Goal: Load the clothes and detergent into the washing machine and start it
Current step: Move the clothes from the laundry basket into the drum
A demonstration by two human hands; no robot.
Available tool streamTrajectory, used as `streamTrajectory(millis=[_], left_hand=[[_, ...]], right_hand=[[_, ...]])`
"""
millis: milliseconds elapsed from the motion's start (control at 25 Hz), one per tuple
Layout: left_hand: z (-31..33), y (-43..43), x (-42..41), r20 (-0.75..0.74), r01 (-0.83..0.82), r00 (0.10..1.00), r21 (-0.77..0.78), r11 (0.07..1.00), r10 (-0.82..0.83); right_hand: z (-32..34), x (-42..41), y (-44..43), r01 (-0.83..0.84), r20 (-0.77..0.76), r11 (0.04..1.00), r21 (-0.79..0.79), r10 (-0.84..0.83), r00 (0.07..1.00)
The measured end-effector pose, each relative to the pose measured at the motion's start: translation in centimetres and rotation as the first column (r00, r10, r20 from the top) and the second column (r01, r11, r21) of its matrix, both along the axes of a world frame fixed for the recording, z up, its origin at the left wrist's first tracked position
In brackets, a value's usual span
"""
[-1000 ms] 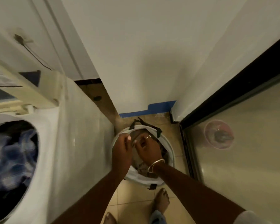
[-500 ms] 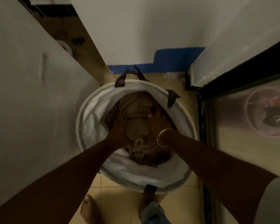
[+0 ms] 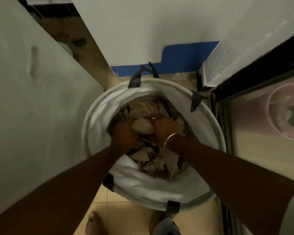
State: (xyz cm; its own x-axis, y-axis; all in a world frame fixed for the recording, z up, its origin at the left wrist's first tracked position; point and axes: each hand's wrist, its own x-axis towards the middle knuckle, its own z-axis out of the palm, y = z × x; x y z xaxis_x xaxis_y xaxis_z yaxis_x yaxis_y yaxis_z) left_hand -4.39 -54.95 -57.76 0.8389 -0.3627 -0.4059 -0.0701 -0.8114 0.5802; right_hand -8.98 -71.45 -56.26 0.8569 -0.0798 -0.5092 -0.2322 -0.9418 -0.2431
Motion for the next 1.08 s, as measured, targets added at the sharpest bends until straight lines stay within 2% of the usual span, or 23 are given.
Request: streamTrajectory(millis=[120,240,280,320,400,520,640,720,840,1000,1080], left_hand=[[9.2,0.0,-0.1,-0.117,-0.259,0.959,-0.002,0.966,0.257],[18.4,-0.3,-1.1,-0.107,-0.375,0.922,-0.007,0.927,0.372],[21.3,-0.4,-1.0,-0.12,-0.447,0.888,0.001,0.895,0.444],[24.8,-0.4,-0.8,-0.173,-0.566,0.811,0.006,0.824,0.559],[32.0,-0.1,-0.9,-0.238,-0.695,0.708,-0.073,0.715,0.665],[42.3,2.8,-2.3,-0.169,-0.603,0.797,-0.269,0.751,0.579],[51.1,5.3,-2.3,-0.031,-0.527,0.829,-0.377,0.762,0.558],[56.0,7.6,-2.1,0.007,-0.482,0.834,-0.478,0.735,0.552],[61.8,13.1,-1.8,0.096,-0.398,0.838,-0.565,0.723,0.537],[69.5,21.3,-0.5,0.183,-0.286,0.816,-0.698,0.657,0.549],[73.8,25.3,0.0,0.196,-0.287,0.755,-0.758,0.585,0.625]], right_hand=[[8.5,0.8,0.3,0.138,0.044,0.982,0.125,-0.145,0.988],[18.0,0.3,1.2,0.266,0.123,0.917,0.298,-0.313,0.942],[21.3,-0.1,1.7,0.289,0.164,0.89,0.353,-0.363,0.917],[24.8,-0.4,2.3,0.307,0.197,0.866,0.394,-0.406,0.892],[31.1,-0.9,3.5,0.348,0.241,0.822,0.451,-0.488,0.839],[39.7,-1.4,6.2,0.372,0.294,0.751,0.545,-0.587,0.754],[47.4,-1.8,9.5,0.355,0.346,0.719,0.598,-0.631,0.694],[52.6,-1.8,12.4,0.303,0.392,0.693,0.655,-0.654,0.647],[59.6,-1.3,17.5,0.181,0.404,0.624,0.76,-0.672,0.62],[67.8,0.7,24.8,-0.031,0.534,0.649,0.76,-0.597,0.599],[71.7,2.3,28.8,-0.172,0.605,0.649,0.741,-0.533,0.592]])
